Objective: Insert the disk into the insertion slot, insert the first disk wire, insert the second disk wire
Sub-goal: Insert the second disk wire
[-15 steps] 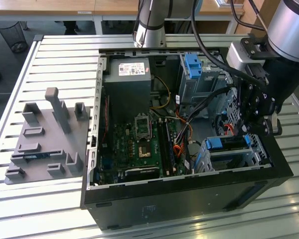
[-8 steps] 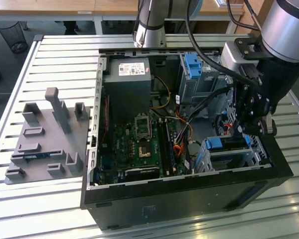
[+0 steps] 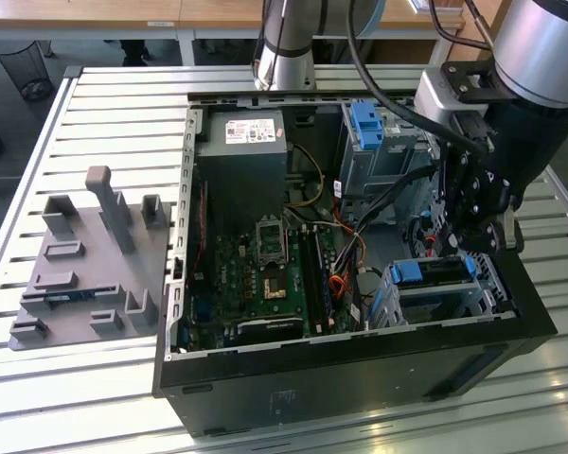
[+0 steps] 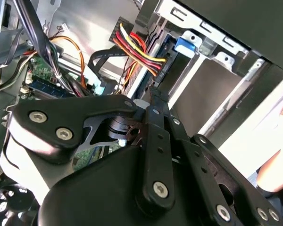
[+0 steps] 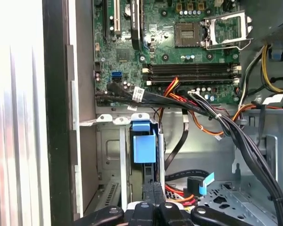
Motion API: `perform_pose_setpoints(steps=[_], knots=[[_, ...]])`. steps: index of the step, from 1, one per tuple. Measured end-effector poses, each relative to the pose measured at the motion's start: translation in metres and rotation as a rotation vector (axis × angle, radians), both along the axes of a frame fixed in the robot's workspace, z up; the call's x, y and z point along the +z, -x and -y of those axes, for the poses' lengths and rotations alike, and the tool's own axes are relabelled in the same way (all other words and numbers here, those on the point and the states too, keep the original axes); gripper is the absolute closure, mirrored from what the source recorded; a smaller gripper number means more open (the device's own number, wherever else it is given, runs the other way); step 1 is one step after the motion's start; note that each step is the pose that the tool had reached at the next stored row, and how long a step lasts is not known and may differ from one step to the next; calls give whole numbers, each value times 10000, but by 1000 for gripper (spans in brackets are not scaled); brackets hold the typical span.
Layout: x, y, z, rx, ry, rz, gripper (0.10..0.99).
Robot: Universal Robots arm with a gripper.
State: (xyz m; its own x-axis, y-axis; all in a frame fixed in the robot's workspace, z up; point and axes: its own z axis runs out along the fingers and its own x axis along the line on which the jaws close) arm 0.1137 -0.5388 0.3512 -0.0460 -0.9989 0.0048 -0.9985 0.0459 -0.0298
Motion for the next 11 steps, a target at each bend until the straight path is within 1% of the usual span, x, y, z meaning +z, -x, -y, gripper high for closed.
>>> perform_pose_setpoints(steps=[3, 4, 6, 9, 11], knots=[[77, 4, 0, -2, -1, 0, 980], [89, 10, 0, -4, 0, 0, 980], [93, 43, -1, -3, -3, 0, 980], [94, 121, -1, -2, -1, 7, 980], [94, 148, -3, -2, -2, 7, 980]])
